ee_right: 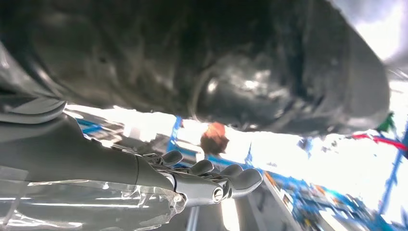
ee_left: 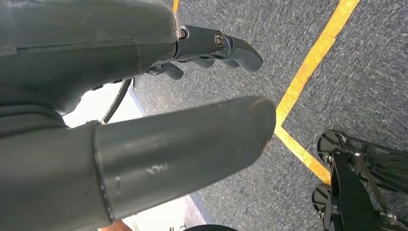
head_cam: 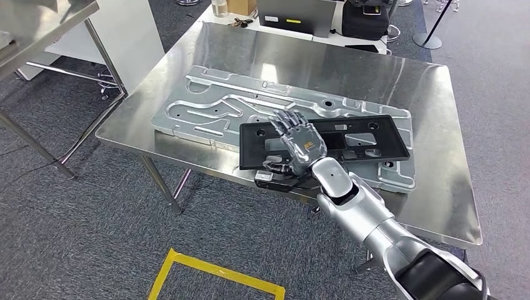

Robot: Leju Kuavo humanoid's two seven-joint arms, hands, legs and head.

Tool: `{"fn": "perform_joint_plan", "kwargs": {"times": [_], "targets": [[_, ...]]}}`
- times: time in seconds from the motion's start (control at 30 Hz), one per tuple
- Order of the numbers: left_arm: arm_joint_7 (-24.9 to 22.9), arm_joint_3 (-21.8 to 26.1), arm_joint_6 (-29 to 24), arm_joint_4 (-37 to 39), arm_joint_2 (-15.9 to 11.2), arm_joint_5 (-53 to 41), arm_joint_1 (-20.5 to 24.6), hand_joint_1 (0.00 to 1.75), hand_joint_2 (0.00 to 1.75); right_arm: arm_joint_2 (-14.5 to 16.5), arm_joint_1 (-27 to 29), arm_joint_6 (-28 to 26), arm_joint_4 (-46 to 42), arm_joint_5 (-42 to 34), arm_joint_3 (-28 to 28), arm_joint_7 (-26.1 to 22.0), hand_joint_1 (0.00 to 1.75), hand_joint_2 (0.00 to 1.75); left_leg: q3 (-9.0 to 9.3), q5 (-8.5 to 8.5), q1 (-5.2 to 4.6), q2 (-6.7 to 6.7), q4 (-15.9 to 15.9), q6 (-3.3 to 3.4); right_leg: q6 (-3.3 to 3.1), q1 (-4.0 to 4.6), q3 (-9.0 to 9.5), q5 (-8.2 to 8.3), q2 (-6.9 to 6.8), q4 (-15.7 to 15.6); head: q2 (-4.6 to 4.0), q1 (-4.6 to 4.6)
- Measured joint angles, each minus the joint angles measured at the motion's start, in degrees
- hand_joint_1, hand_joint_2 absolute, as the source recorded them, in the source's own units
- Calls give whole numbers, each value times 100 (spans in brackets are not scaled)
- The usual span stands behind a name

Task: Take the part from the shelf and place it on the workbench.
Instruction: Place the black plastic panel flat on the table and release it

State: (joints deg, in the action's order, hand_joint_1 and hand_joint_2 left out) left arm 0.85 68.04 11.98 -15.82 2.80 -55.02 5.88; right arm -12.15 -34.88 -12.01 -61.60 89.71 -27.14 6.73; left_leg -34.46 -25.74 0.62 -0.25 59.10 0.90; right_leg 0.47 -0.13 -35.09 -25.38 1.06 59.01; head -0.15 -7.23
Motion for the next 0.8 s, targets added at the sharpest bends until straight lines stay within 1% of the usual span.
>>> {"fn": "perform_joint_plan", "kwargs": {"times": [0.3,0.43,0.57,0.7,0.8], "targets": [[75,-42,-32,0,12,-31,-17,0,0,50,79,-248,-1062,-13,-549,-134,0,0,0,0,0,0,0,0,0,-1,0,0,0,0,0,0],[95,-50,-51,0,15,-53,-23,0,0,50,90,-262,-1373,-63,-734,-190,0,0,1,0,0,1,0,0,0,-1,0,0,0,0,0,0],[126,-85,-85,0,22,-78,-27,0,0,37,68,-221,-1668,-321,-885,-308,0,0,1,0,0,1,0,0,0,-1,0,0,0,0,0,0],[131,-156,-55,0,24,-107,-21,0,0,20,-50,-51,-1937,-644,-1036,-473,0,0,2,0,0,3,0,0,0,-1,0,0,5,0,0,0],[131,-181,-42,0,25,-107,-22,0,0,20,-92,-5,-2036,-713,-1097,-496,0,0,2,0,0,3,0,0,0,-1,1,0,4,0,0,0]]}}
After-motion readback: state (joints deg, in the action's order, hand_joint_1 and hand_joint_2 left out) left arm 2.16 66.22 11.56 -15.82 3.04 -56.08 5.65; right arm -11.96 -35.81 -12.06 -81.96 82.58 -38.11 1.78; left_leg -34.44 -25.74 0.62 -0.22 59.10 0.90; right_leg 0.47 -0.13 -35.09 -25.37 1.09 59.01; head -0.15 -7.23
